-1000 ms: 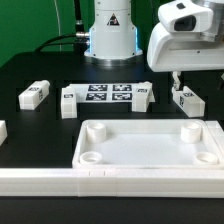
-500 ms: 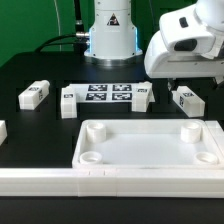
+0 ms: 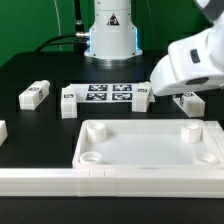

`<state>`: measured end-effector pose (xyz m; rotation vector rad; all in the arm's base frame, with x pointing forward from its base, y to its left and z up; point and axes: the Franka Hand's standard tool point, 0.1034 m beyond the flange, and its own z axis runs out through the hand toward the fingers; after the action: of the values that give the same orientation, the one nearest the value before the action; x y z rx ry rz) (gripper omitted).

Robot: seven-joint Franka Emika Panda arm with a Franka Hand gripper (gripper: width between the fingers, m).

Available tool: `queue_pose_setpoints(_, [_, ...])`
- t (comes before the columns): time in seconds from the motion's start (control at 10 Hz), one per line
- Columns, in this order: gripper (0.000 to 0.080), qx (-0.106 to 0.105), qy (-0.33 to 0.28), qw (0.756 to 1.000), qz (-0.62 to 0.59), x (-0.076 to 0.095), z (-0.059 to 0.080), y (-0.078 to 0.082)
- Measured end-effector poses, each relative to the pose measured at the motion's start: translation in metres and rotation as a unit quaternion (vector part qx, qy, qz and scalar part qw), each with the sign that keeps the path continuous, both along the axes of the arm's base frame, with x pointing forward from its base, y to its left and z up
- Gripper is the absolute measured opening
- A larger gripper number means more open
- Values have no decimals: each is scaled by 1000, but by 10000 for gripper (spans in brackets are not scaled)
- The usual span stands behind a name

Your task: Assemble desk

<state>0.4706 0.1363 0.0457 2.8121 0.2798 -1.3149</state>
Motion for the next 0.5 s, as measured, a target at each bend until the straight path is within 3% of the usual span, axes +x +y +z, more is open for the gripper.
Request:
queue_pose_setpoints(0.4, [649,-17,111,994,9,-11,-19,1])
queue_pose_setpoints(0.5, [649,-12,88,996,7,-4,-27,3])
